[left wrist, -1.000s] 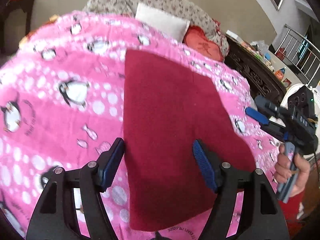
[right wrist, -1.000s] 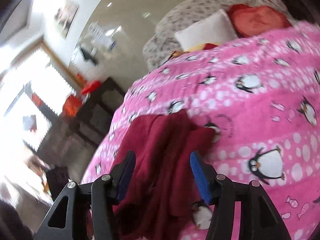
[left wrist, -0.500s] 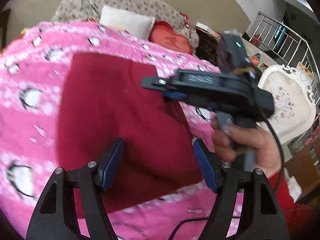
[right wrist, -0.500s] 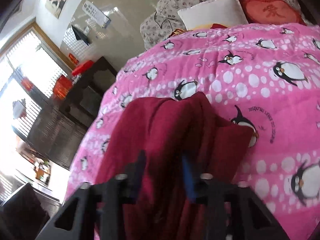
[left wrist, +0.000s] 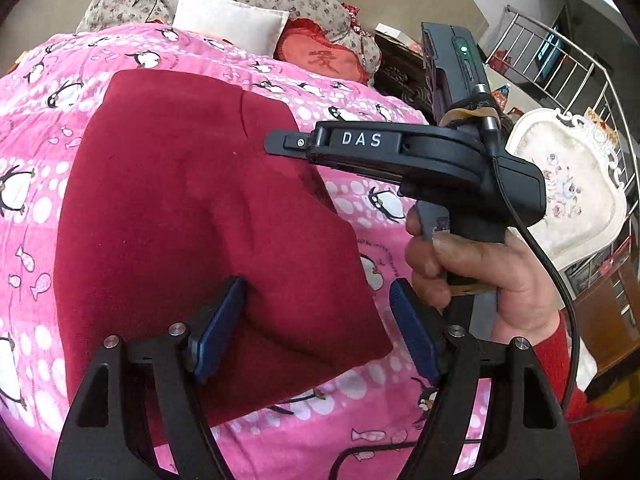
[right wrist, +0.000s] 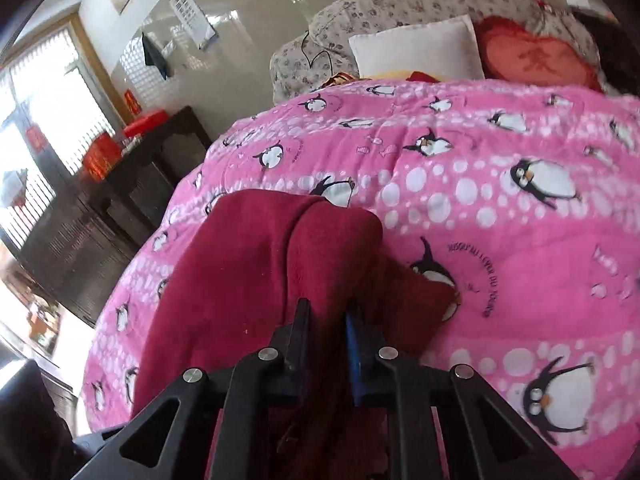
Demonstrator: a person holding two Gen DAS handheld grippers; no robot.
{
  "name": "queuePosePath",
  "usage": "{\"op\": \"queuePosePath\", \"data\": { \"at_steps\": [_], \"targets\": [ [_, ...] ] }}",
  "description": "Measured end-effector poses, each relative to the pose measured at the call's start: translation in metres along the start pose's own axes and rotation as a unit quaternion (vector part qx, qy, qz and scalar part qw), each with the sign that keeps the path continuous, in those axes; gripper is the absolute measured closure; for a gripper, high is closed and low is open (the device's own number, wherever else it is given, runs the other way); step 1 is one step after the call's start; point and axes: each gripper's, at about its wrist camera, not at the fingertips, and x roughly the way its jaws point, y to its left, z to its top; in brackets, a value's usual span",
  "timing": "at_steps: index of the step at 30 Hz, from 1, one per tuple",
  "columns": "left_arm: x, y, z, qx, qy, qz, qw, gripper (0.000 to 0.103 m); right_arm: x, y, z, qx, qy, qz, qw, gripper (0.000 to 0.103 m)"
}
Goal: Fold small clothes
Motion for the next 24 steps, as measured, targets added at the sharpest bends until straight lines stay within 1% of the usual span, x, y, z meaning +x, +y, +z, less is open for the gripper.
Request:
{"op": "queuePosePath", "data": {
  "at_steps": [1,2,4,6,7,8,10,12,13,14,16,17,19,22,24],
  "targets": [
    [-0.002,0.000,0.000,-0.001,0.003,-0.003,1.0000,0.028,-0.005,-0.001,0.000,0.009,-0.006,0.008,1.000,0.086],
    [-0.006,0.001,0.001,-0.003,0.007,-0.006,1.0000,0.028,-0.012,-0.001,-0.001,0.013,-0.010,0.012,1.000,0.082],
    [-0.016,0.004,-0.001,0.001,0.008,0.000,1.0000,0.028,-0.030,0.007,-0.001,0.001,-0.019,0.003,1.000,0.081],
    [-0.029,0.004,-0.003,0.019,-0.001,0.028,0.9994,0.026,-0.049,0.023,-0.002,-0.026,-0.027,0.006,0.999,0.081],
    [-0.034,0.005,-0.004,0.027,-0.007,0.038,0.9989,0.026,-0.058,0.034,-0.004,-0.044,-0.029,0.019,0.998,0.081],
    [-0.043,0.006,-0.006,0.036,-0.016,0.049,0.9980,0.026,-0.063,0.044,-0.005,-0.057,-0.028,0.031,0.998,0.081],
    [-0.051,0.008,-0.006,0.044,-0.025,0.060,0.9969,0.026,-0.066,0.064,-0.013,-0.093,-0.013,0.057,0.994,0.081],
    [-0.056,0.015,-0.004,0.046,-0.037,0.079,0.9951,0.026,-0.060,0.077,-0.021,-0.120,0.002,0.066,0.991,0.081],
    [-0.057,0.019,-0.002,0.044,-0.040,0.089,0.9943,0.026,-0.055,0.080,-0.026,-0.132,0.010,0.061,0.989,0.081],
    [-0.058,0.027,-0.002,0.036,-0.042,0.100,0.9935,0.026,-0.049,0.081,-0.030,-0.140,0.018,0.047,0.989,0.081],
    [-0.056,0.040,-0.001,0.015,-0.040,0.097,0.9943,0.026,-0.039,0.075,-0.041,-0.153,0.036,0.008,0.988,0.081],
    [-0.055,0.045,-0.004,0.007,-0.036,0.095,0.9948,0.026,-0.035,0.068,-0.046,-0.154,0.047,-0.003,0.987,0.081],
    [-0.048,0.054,-0.007,0.000,-0.031,0.098,0.9947,0.026,-0.029,0.054,-0.055,-0.147,0.063,-0.003,0.987,0.081],
    [-0.042,0.055,-0.014,0.011,-0.031,0.112,0.9932,0.025,-0.029,0.042,-0.067,-0.151,0.056,0.006,0.987,0.081],
    [-0.041,0.052,-0.016,0.024,-0.033,0.123,0.9916,0.024,-0.029,0.037,-0.069,-0.141,0.052,0.012,0.989,0.081]
  ]
}}
